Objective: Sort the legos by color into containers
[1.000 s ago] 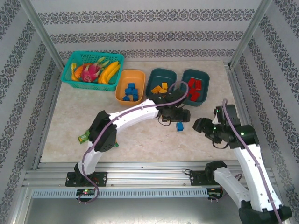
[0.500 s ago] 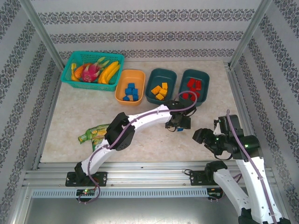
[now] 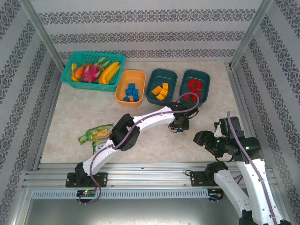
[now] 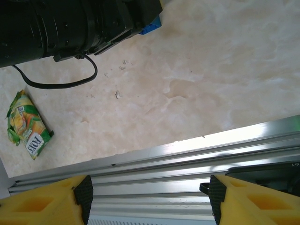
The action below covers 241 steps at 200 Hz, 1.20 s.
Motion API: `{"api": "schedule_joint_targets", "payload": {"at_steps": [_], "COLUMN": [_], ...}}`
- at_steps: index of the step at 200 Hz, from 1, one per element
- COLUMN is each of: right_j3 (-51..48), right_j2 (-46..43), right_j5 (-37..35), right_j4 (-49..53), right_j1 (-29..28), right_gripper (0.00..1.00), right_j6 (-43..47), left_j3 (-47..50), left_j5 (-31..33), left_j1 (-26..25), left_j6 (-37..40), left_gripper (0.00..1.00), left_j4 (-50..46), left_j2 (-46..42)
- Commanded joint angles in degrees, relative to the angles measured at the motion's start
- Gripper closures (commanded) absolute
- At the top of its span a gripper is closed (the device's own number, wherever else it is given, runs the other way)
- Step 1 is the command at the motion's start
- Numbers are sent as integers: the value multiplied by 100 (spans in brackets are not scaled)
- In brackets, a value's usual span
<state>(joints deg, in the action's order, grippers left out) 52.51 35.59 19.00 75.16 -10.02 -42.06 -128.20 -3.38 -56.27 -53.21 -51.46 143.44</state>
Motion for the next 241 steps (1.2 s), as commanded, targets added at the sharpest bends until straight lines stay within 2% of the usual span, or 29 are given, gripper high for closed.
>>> {"api": "schedule_joint_targets", "payload": {"at_steps": [1,50,86,110,138,180,213,241], "right_j3": [-94,-64,139,288,507,768,1351,1668], "right_j2": [-15,230,671,1081,1744,2838,3511,3867], "right_j5": [103,420,640,532,192,104,-34,-81], "right_j4": [38,-434,-1073,-1704,-2614,-4000,-4106,-4093], "right_j1": [-65,-70,-246,-706,-1500,-1974,-1983,-1967], "right_gripper": [32,33,34,33,33,34,34,34], "right_j6": [61,146,135,-110,-518,-1154,-1030,-962], "left_j3": [-153,-7,405,651,803,479,-265,-1051], "left_j5": [234,481,511,533,302,105,-105,-250], "left_j1": [-54,121,638,1182,1959,3039,3582,3765], "left_j6": [74,318,657,993,1316,1851,2119,2262], "left_gripper": [60,66,66,67,68,68,68,68], "left_j4": [-290,-461,-540,-588,-477,-97,173,387], "left_j2": [-64,-839,-1663,-2057,-2254,-1855,-1093,-345]}}
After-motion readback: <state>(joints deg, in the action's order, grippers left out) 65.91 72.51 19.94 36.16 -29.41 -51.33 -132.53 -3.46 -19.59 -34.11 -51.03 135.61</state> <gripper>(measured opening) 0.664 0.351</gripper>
